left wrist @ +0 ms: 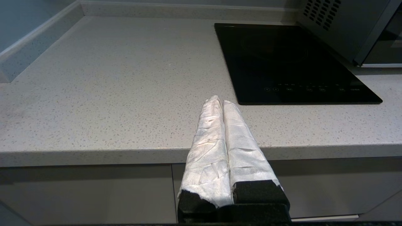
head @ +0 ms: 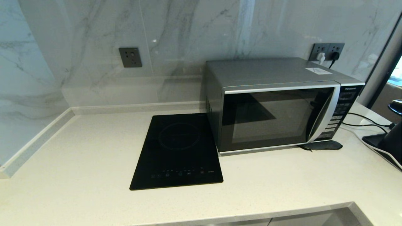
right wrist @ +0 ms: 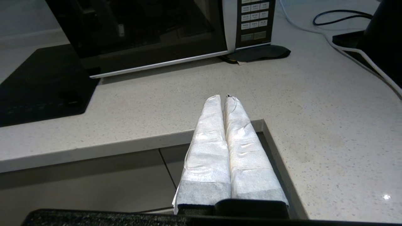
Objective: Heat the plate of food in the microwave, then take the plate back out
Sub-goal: Open the microwave oven
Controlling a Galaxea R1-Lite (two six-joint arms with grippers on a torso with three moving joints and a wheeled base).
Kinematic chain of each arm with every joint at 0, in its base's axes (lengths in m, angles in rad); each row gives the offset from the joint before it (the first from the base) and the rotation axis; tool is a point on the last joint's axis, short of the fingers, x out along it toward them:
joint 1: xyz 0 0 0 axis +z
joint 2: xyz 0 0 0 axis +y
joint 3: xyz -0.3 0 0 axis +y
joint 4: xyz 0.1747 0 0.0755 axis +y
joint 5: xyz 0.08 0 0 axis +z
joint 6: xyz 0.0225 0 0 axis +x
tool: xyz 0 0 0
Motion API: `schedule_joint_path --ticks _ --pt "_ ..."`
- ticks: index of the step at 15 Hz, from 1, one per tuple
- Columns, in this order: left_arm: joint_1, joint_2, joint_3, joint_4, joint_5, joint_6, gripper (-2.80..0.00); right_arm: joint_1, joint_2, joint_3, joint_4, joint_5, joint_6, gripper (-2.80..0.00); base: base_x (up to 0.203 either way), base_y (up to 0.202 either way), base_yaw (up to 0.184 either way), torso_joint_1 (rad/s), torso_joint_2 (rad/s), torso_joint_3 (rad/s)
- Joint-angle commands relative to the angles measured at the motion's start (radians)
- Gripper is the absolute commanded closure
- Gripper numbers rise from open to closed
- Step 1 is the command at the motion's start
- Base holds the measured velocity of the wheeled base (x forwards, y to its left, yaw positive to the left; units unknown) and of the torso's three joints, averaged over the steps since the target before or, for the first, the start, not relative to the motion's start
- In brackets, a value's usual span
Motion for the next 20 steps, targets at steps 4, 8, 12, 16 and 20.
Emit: schedule_joint_path --ticks 4,8,12,16,20 --pt "0.000 0.002 0.000 0.000 0.000 -0.001 0.00 -0.001 0.355 -0.342 0.063 0.000 0.071 0.00 0.000 0.000 0.000 0.000 0.00 0.000" --pt "0.000 0.002 0.000 0.000 0.000 -0.001 0.00 -0.006 0.615 -0.555 0.067 -0.083 0.131 0.00 0.000 0.000 0.000 0.000 0.00 0.000" --pt "0.000 0.002 0.000 0.000 0.000 -0.001 0.00 -0.002 0.714 -0.593 0.065 -0.213 0.126 0.00 0.000 0.000 0.000 0.000 0.00 0.000" --pt "0.000 0.002 0.000 0.000 0.000 -0.001 0.00 0.049 0.772 -0.594 0.062 -0.334 0.096 0.00 0.000 0.000 0.000 0.000 0.00 0.000" --pt "0.000 0.002 0.000 0.000 0.000 -0.001 0.00 0.105 0.817 -0.549 -0.065 -0.472 -0.061 0.00 0.000 0.000 0.000 0.000 0.00 0.000"
